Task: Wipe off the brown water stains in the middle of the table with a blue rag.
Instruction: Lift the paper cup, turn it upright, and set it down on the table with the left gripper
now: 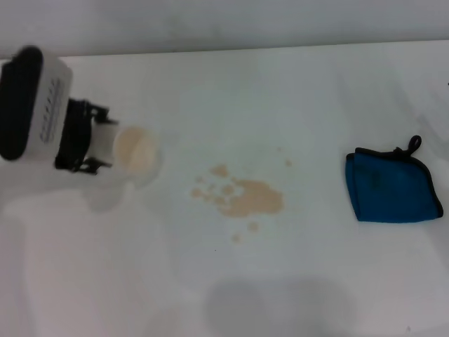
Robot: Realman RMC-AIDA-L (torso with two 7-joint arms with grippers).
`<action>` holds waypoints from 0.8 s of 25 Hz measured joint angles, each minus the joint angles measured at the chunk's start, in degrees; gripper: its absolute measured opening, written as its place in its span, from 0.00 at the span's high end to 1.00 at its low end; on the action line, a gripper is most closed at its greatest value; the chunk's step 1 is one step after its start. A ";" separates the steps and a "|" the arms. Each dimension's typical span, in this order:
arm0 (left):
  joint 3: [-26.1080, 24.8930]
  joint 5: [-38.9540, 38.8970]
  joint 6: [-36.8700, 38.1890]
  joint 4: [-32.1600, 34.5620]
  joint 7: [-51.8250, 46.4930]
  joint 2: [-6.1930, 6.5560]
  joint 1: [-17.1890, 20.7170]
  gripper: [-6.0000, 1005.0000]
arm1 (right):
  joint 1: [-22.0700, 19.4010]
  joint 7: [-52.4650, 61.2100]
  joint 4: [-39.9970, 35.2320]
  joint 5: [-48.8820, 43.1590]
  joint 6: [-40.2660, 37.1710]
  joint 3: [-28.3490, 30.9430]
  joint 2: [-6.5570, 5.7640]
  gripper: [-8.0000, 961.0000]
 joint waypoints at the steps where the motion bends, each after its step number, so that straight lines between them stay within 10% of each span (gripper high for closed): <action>1: -0.50 -2.23 0.05 0.03 0.00 0.01 0.27 0.33 | 0.11 -0.24 -0.20 0.00 -0.14 -0.09 0.04 0.13; 20: 6.67 -67.30 9.31 -22.77 21.40 -0.85 14.16 0.35 | 1.27 0.67 -17.01 -6.74 -17.30 -4.57 -0.45 0.14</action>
